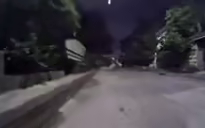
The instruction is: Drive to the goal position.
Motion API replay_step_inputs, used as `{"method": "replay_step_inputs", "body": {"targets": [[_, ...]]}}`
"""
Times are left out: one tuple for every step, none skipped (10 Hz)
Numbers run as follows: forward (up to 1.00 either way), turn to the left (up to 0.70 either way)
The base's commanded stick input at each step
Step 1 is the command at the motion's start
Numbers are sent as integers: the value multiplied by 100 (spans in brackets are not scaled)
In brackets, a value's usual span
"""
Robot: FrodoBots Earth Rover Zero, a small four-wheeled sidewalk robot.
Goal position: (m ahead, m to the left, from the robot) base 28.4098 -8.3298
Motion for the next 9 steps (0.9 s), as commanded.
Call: {"method": "replay_step_inputs", "body": {"targets": [[70, 0], [70, 0], [70, 0], [70, -31], [70, -16], [70, -1], [70, 0], [70, 0], [70, 0]]}}
